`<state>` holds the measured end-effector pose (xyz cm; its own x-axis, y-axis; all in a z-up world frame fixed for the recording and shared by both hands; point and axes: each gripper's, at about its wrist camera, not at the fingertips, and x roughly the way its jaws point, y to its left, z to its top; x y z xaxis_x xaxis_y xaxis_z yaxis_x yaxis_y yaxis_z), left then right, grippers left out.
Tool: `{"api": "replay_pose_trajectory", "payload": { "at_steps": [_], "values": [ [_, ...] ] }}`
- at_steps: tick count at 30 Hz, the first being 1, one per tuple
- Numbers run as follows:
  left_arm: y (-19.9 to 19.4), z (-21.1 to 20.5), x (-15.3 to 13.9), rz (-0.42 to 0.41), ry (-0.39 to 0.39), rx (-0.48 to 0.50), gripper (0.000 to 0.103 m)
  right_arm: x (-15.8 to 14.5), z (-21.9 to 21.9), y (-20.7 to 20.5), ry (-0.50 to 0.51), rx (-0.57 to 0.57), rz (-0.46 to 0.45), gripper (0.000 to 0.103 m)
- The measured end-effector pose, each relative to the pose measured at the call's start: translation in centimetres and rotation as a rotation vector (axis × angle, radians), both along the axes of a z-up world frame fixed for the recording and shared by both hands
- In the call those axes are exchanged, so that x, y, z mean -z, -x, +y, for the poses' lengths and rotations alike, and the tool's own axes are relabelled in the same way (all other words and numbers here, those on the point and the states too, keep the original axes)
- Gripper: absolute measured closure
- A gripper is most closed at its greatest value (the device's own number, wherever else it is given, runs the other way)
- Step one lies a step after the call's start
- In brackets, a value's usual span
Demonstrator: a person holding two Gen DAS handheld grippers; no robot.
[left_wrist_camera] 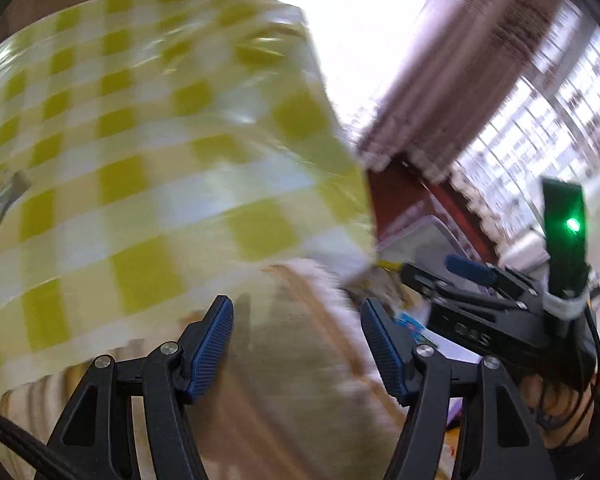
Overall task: Organize snacks
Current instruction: 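Move both open tools back over the last two snacks on the table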
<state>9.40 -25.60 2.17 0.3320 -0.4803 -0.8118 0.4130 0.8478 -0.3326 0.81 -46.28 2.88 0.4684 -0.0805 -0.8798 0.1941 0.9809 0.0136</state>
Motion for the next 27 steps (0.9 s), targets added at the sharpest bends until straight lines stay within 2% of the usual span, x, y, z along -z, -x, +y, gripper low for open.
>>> {"api": "replay_pose_trajectory", "payload": {
  "at_steps": [10,12,15,17,20,25,27],
  "values": [
    [-3.8,15.0,1.0,0.011,-0.032,-0.354,0.036,-0.5,9.6,-3.0,-0.033,-0.197,-0.009,0.03],
    [-4.7,18.4,1.4,0.009,-0.064,-0.435,0.036,-0.5,11.7,-3.7,-0.046,-0.237,-0.012,0.028],
    [-6.3,22.5,1.9,0.0,-0.122,-0.504,0.035,-0.6,14.9,-4.8,-0.058,-0.289,-0.01,0.027],
    [-7.9,24.5,2.6,0.001,-0.197,-0.515,0.034,-0.7,17.2,-5.7,-0.059,-0.331,-0.012,0.026],
    [-9.9,26.6,3.4,-0.006,-0.258,-0.502,0.034,-0.8,20.6,-7.1,-0.058,-0.395,-0.013,0.025],
    [-13.3,28.0,4.9,-0.059,-0.415,-0.418,0.034,-0.1,25.5,-9.2,-0.052,-0.475,0.011,0.023],
    [-14.3,27.9,4.9,-0.109,-0.479,-0.375,0.034,0.5,27.2,-10.1,-0.053,-0.501,0.031,0.023]
  ]
}}
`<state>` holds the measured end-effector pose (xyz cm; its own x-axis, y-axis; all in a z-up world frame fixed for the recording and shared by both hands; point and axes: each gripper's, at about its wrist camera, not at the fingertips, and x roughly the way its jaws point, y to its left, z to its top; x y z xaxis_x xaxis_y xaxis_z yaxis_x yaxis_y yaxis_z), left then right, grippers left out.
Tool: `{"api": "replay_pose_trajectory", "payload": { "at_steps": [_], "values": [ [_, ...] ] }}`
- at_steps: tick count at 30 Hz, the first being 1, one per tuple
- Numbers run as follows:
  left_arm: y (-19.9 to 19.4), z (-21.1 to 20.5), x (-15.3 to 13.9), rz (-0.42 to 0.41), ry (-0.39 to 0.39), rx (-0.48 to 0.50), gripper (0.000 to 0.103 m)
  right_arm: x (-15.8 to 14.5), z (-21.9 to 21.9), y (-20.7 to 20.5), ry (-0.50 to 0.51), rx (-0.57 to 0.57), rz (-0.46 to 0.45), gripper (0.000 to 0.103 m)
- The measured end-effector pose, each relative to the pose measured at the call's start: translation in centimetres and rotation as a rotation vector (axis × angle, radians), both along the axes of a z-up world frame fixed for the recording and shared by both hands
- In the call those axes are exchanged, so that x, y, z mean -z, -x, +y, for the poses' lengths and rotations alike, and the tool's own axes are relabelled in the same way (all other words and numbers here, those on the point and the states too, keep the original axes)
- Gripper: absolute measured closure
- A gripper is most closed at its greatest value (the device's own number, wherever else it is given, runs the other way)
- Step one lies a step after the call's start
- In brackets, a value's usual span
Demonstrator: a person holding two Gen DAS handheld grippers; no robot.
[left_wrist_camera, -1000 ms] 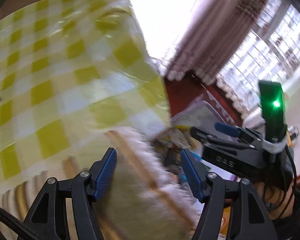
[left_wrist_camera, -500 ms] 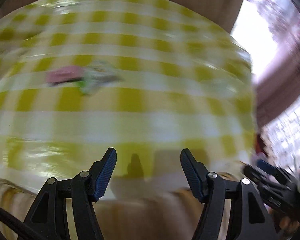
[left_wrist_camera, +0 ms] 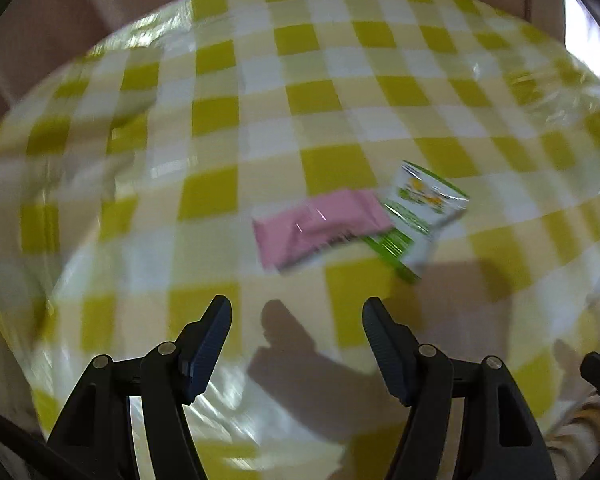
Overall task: Organize snacks
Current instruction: 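Move both open tools back over the last two snacks on the table, then grasp the pink chocolate wrapper with the left tool while the right tool grasps the green-and-white pack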
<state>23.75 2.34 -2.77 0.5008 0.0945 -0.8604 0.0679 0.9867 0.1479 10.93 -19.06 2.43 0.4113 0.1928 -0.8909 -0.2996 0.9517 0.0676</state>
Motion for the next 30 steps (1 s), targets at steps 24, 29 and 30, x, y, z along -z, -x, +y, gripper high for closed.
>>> {"api": "replay_pose_trajectory", "payload": {
  "at_steps": [24,29,30],
  "values": [
    [-5.1,4.0,1.4,-0.009,0.239,0.151,0.068,2.2,10.2,-8.0,-0.057,0.029,0.018,0.023],
    [-4.6,5.8,1.5,-0.019,0.296,0.064,0.068,2.3,10.3,-10.0,-0.11,0.148,0.032,0.023],
    [-4.6,5.8,1.6,-0.021,0.3,0.059,0.068,2.2,10.3,-10.3,-0.123,0.167,0.034,0.023]
  ]
}}
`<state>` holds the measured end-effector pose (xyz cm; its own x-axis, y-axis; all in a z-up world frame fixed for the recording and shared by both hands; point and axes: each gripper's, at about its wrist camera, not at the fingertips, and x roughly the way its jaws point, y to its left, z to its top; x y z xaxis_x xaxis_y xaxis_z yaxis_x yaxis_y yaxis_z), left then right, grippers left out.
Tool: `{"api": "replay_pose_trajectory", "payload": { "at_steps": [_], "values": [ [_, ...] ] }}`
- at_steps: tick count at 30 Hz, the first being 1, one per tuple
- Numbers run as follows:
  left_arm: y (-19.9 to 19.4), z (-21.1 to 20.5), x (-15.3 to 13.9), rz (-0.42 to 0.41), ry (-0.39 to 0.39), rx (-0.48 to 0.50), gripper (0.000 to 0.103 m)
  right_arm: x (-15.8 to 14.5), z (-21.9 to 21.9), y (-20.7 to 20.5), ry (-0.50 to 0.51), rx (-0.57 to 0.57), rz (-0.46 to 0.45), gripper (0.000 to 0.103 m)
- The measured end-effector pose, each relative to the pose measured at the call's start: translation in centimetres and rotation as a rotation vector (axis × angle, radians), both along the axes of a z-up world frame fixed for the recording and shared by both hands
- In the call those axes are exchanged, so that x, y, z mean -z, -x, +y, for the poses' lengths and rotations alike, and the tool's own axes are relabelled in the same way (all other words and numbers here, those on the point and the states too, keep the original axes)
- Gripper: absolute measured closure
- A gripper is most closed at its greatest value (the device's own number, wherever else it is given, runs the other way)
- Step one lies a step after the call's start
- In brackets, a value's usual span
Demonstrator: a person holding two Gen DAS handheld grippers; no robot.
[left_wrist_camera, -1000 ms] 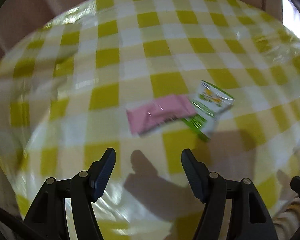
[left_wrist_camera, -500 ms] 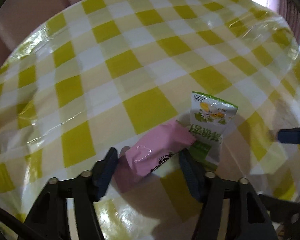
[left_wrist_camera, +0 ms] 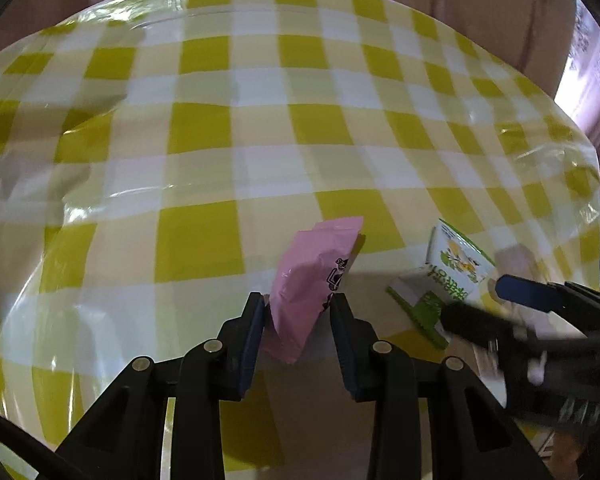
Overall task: Organize snacks
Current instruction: 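Grasp the pink chocolate wrapper with the left tool while the right tool grasps the green-and-white pack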
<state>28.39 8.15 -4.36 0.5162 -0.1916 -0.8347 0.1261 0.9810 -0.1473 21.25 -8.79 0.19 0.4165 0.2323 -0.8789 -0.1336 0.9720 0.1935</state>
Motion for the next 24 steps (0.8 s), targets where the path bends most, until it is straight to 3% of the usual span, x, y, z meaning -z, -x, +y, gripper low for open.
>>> {"api": "replay_pose_trajectory", "payload": {
  "at_steps": [8,13,17,24],
  "values": [
    [0.5,0.1,-0.1,-0.006,0.005,-0.028,0.068,0.9,0.6,-3.2,0.0,0.144,0.038,0.022],
    [0.8,0.1,-0.1,-0.001,-0.003,-0.033,0.068,1.5,2.2,-2.8,0.105,0.064,0.009,0.021],
    [1.0,0.1,-0.2,0.01,0.005,-0.043,0.068,1.1,1.6,-2.2,0.127,0.031,-0.018,0.034],
    [2.4,0.2,-0.2,0.041,0.017,-0.076,0.068,0.9,0.2,-0.5,0.146,-0.026,-0.04,0.04]
  ]
}}
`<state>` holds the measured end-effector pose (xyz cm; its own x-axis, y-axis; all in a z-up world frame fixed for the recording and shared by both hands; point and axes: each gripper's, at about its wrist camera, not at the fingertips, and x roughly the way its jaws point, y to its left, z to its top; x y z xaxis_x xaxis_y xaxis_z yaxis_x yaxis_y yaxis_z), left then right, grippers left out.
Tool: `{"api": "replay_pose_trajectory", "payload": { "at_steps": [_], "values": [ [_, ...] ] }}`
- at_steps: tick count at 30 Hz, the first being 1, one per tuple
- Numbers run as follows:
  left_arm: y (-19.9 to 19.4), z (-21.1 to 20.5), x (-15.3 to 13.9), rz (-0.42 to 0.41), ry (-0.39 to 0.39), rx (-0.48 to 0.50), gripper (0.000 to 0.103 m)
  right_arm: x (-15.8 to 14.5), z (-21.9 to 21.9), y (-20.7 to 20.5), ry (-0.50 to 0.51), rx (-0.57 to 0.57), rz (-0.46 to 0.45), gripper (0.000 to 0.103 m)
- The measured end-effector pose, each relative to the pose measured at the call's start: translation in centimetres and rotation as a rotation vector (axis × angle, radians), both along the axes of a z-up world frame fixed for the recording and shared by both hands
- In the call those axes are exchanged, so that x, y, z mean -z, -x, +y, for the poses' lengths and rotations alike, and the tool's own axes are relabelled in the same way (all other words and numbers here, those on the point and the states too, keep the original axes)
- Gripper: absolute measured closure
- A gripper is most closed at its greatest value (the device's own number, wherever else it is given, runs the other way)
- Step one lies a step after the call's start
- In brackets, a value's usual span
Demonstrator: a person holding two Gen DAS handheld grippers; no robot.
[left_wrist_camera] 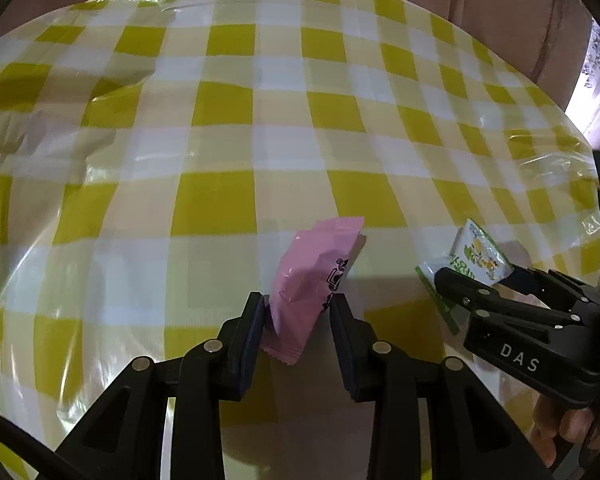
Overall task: Organize snacks
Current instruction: 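Grasp the pink chocolate wrapper with the left tool while the right tool grasps the green-and-white pack, then lift both snacks and carry them over the white box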
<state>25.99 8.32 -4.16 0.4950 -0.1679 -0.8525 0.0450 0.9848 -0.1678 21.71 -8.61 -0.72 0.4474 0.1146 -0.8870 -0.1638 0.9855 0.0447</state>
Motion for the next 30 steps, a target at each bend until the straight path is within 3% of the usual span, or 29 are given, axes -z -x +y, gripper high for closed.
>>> {"api": "replay_pose_trajectory", "payload": {
  "at_steps": [8,16,19,21,30],
  "values": [
    [2.4,-1.6,-0.3,0.017,0.016,0.01,0.07,0.3,-3.4,1.6,-0.097,-0.016,0.024,0.058],
    [4.9,-3.2,-1.6,-0.005,0.036,0.015,0.071,-0.1,-4.9,2.8,-0.146,-0.03,0.035,0.066],
    [5.7,-3.4,-2.0,-0.016,0.051,0.007,0.072,-1.0,-5.6,3.7,-0.154,-0.04,0.018,0.067],
    [6.2,-3.8,-2.3,-0.018,0.06,0.004,0.084,-1.4,-6.0,4.4,-0.153,-0.045,0.007,0.067],
    [8.5,-6.0,-3.3,-0.037,0.078,0.017,0.085,-3.5,-9.8,7.8,-0.166,-0.032,-0.029,0.067]
  ]
}}
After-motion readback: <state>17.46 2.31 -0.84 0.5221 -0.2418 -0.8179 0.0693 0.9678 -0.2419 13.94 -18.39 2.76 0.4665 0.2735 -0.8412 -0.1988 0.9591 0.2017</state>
